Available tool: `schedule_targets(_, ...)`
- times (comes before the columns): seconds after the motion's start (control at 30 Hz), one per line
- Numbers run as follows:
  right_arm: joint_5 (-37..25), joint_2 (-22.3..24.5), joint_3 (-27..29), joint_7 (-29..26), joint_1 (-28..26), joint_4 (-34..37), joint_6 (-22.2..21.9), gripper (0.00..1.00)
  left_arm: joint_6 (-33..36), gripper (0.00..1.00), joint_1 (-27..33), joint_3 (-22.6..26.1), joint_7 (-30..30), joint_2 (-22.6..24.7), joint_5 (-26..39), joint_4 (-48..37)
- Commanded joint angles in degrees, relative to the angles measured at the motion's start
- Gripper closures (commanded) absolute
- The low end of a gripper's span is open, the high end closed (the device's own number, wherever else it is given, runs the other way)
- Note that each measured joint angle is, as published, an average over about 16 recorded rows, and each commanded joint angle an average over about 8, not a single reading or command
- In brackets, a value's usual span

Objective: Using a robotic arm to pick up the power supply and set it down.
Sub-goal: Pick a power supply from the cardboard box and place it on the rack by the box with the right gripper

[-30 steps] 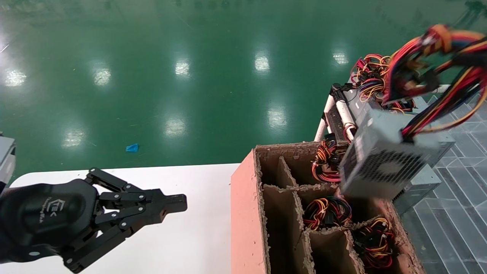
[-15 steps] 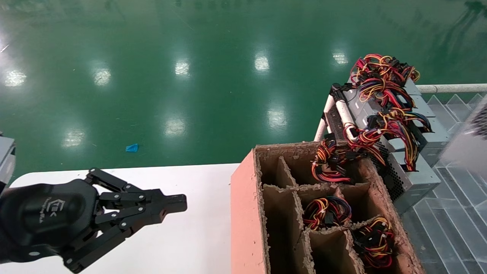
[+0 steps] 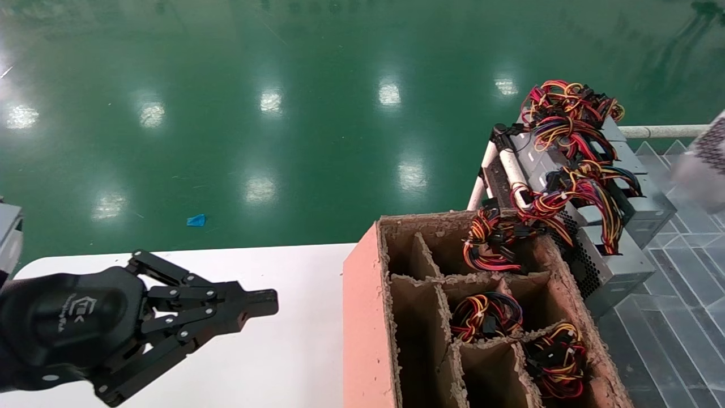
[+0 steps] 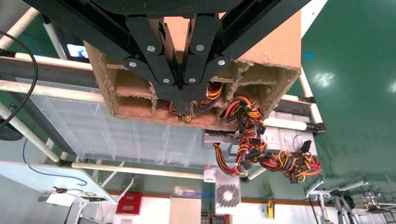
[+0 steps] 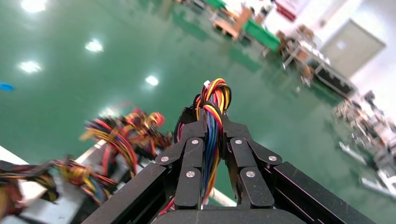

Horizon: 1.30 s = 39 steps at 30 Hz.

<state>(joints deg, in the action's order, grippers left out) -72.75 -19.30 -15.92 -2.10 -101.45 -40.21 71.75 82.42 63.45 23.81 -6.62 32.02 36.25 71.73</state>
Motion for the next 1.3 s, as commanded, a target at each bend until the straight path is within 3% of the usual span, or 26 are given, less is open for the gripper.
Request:
schedule_targets(0.03,-1.5,-1.9,-0.5,1.3,-0.4,2.5,-2.1,1.00,0.0,1.00,0.0,0.0,0.0,0.0,0.0,0.0)
schedule_targets(0.33,-3.5,-8.4,-1.2,8.3,-5.7,13.9,-5.3,1.00,0.0,1.00,0.0,0.0,0.0,0.0,0.0,0.0)
schedule_targets(0.77,-6.0,-10.4,-1.8,14.1,-12.6,26.9,-8.8,1.00,0.0,1.00,0.0,0.0,0.0,0.0,0.0,0.0)
schedule_targets(1.1,-5.7,-12.8,-1.6,17.3,-12.2,35.8,-11.0,1.00,0.0,1.00,0.0,0.0,0.0,0.0,0.0,0.0)
schedule_targets(1.3,-4.2,-15.8,-0.6,18.7,-10.1,39.4,-16.1,1.00,0.0,1.00,0.0,0.0,0.0,0.0,0.0,0.0)
